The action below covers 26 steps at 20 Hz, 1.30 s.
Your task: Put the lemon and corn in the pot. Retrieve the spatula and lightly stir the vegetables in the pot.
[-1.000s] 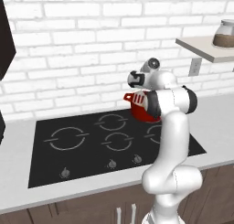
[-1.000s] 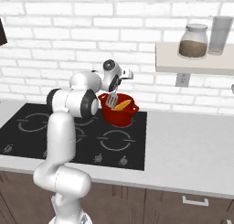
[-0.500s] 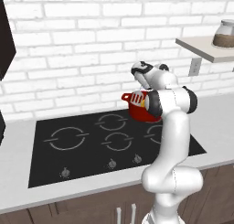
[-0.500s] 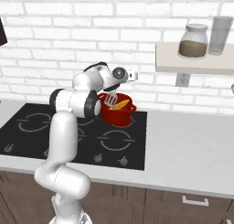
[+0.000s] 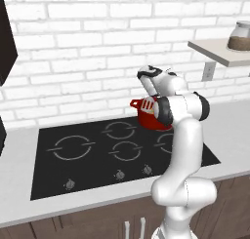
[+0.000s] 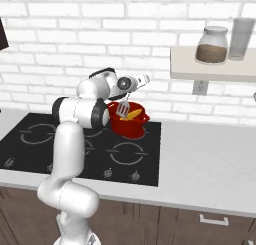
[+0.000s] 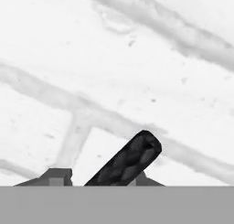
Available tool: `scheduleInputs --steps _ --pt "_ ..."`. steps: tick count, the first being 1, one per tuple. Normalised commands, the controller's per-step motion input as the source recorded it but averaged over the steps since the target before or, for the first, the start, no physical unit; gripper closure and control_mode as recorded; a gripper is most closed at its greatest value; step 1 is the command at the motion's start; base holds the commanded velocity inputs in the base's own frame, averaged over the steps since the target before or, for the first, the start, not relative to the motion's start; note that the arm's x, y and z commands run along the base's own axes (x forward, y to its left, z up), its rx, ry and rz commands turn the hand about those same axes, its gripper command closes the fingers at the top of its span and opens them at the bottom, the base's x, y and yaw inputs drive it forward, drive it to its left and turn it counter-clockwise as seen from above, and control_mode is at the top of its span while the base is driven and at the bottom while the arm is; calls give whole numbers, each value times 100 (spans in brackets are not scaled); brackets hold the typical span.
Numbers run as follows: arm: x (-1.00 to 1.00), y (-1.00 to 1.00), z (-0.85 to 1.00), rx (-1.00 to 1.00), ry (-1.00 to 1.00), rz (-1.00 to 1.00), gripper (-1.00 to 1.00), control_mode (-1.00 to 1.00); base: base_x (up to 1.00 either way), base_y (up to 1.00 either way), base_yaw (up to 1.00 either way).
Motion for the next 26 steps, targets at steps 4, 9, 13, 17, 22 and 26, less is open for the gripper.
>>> scheduleInputs --steps 4,9,13,17,22,26 --pt "0 0 58 -22 -12 0 100 -100 0 0 0" --pt "2 0 50 -13 -8 0 100 -100 0 0 0" --pt "0 0 -10 -9 -2 5 100 -100 0 0 0" --pt "-3 9 -11 -3 2 7 100 -100 0 0 0" --pt "-22 1 0 0 25 1 100 -100 0 0 0" --pt "8 0 0 3 34 3 100 -100 0 0 0"
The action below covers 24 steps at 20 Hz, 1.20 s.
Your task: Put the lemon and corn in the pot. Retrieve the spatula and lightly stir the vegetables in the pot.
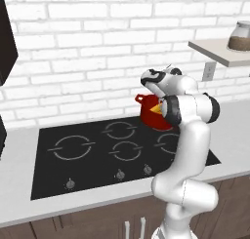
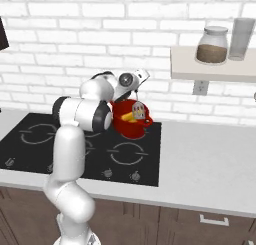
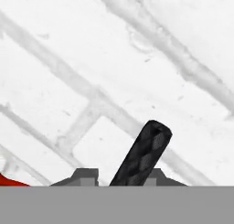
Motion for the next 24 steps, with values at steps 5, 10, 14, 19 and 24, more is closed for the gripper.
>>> scheduleInputs --steps 5,10,14,19,24 --pt "32 4 -7 9 10 15 100 -100 0 0 0" --pt "13 30 -9 7 -1 21 100 -100 0 0 0" --pt "0 37 -31 4 0 20 100 -100 0 0 0" --pt "0 64 -35 6 0 23 100 -100 0 0 0" --pt "0 72 -21 9 0 22 100 -100 0 0 0"
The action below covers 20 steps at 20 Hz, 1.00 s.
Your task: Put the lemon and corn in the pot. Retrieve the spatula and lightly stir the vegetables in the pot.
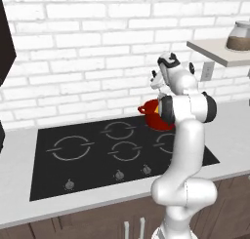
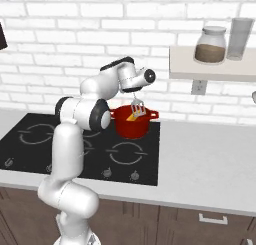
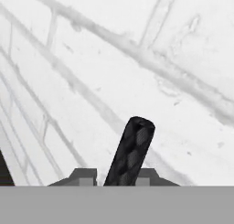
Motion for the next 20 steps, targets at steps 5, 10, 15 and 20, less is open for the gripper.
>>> scheduleInputs --steps 5,10,15,20 --pt "-5 26 -9 6 5 5 100 -100 0 0 0" --pt "-73 1 0 4 1 -3 100 -100 0 0 0" --pt "-86 1 -1 2 0 -6 100 -100 0 0 0" --pt "4 20 -3 7 -14 0 100 -100 0 0 0"
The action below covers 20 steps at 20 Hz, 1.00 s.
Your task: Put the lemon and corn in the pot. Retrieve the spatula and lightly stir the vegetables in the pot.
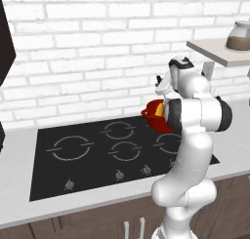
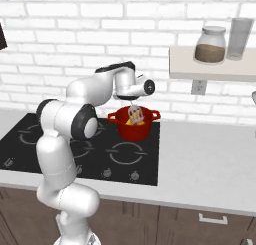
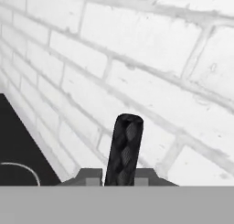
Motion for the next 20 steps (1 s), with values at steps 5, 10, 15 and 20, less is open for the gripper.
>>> scheduleInputs --steps 5,10,15,20 --pt "34 1 -4 12 -16 0 100 -100 0 0 0" --pt "0 -2 -39 10 0 0 100 -100 0 0 0" --pt "0 -9 -24 5 0 0 100 -100 0 0 0" --pt "-30 -2 6 13 -3 2 100 -100 0 0 0"
